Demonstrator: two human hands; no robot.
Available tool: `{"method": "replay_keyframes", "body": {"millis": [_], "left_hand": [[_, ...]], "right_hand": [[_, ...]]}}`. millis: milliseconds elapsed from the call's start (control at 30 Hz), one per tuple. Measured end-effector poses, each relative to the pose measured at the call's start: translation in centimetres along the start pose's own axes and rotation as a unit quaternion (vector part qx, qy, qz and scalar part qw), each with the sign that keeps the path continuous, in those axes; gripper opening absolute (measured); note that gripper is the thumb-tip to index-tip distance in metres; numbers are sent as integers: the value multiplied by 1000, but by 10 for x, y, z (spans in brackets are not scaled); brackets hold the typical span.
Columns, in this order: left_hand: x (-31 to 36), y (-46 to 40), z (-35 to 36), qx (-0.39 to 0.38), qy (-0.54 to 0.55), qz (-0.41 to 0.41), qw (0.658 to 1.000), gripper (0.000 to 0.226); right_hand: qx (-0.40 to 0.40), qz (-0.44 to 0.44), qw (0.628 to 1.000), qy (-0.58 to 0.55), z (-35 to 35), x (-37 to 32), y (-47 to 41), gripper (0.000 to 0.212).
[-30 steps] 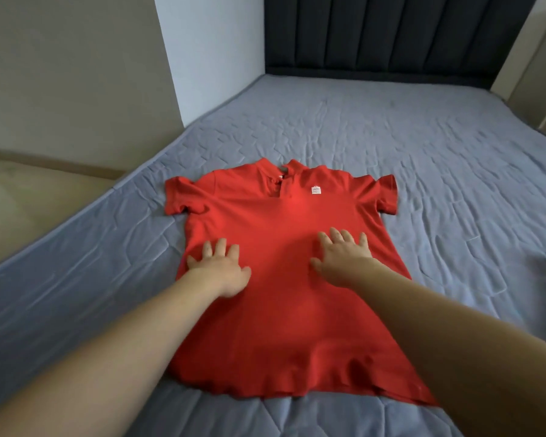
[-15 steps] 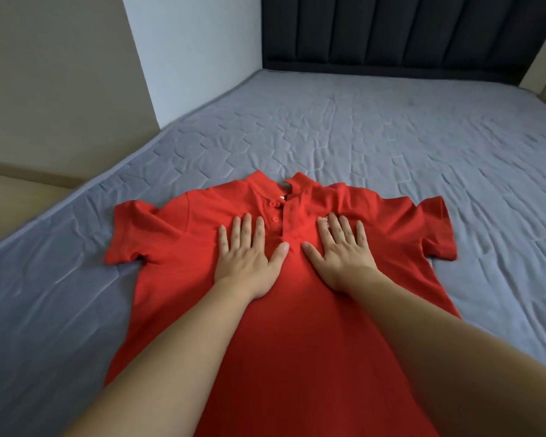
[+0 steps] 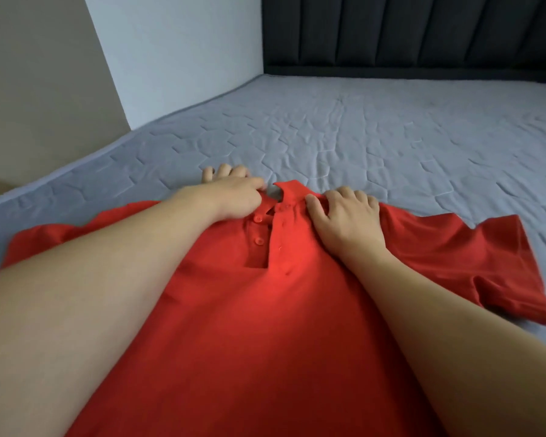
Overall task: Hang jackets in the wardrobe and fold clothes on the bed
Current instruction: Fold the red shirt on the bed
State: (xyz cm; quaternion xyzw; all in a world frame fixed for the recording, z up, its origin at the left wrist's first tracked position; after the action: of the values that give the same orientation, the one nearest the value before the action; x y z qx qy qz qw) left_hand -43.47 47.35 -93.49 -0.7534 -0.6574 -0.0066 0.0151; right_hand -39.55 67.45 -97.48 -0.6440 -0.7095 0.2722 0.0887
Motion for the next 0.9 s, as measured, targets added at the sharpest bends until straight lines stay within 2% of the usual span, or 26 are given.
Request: {"method": "replay_keyframes", "body": {"millis": [67, 100, 167, 200, 233, 367, 433, 500, 533, 600, 633, 667, 700, 767, 800, 833, 900], "left_hand": [[2, -9, -3, -20, 39, 23, 999, 35], [5, -9, -7, 11, 73, 35, 997, 29], [10, -5, -17, 131, 118, 40, 984, 23], [11, -1, -19, 176, 110, 38, 977, 22], [12, 3, -19, 186, 90, 38, 978, 22], [2, 17, -19, 82, 32, 15, 996, 27], [1, 28, -31, 123, -71, 32, 989, 37], [8, 53, -39, 239, -137, 88, 957, 29], [11, 68, -37, 278, -142, 110, 944, 25], [13, 97, -18, 295, -124, 125, 939, 25], [11, 109, -3, 267, -124, 115, 949, 27], [9, 116, 10, 239, -104, 96, 961, 28], [5, 120, 19, 216, -65, 77, 971, 29], [1, 120, 20, 213, -6, 76, 974, 32], [0, 118, 20, 211, -4, 84, 974, 38], [0, 116, 24, 191, 7, 91, 977, 44], [-3, 116, 36, 123, 62, 85, 987, 52]], "right_hand": [[27, -35, 999, -20, -3, -1, 3, 40], [46, -52, 997, -38, -5, -2, 5, 30], [77, -66, 990, -102, -7, 1, 7, 13], [83, -58, 985, -142, -8, 4, 8, 13], [84, -49, 980, -176, -9, 5, 9, 18], [80, -22, 957, -277, -15, 7, 12, 27], [62, 27, 917, -393, -19, 10, 15, 26], [38, 65, 860, -505, -25, 9, 18, 22], [32, 85, 818, -568, -28, 8, 21, 23], [38, 107, 735, -668, -37, 5, 28, 26], [47, 106, 721, -683, -42, 3, 31, 27], [60, 102, 737, -665, -47, 0, 32, 27], [76, 86, 780, -615, -52, -3, 32, 28], [98, 12, 892, -441, -57, -10, 28, 32], [75, -31, 934, -347, -54, -15, 27, 33], [19, -69, 962, -262, -47, -18, 27, 34], [-110, -103, 982, -117, -24, -17, 32, 39]]}}
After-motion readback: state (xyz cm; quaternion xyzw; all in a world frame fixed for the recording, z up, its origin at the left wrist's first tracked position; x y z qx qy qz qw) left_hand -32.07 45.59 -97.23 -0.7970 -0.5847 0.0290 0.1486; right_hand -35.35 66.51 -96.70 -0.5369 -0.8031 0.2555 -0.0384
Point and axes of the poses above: each hand's wrist, its own y-axis away from the middle knuckle, its own z-axis out of the palm, x = y × z, the point moved 3 cm from there along -y, towards the middle knuckle, and after that the axes turned 2 degrees about -z, right-handed, at the moved point
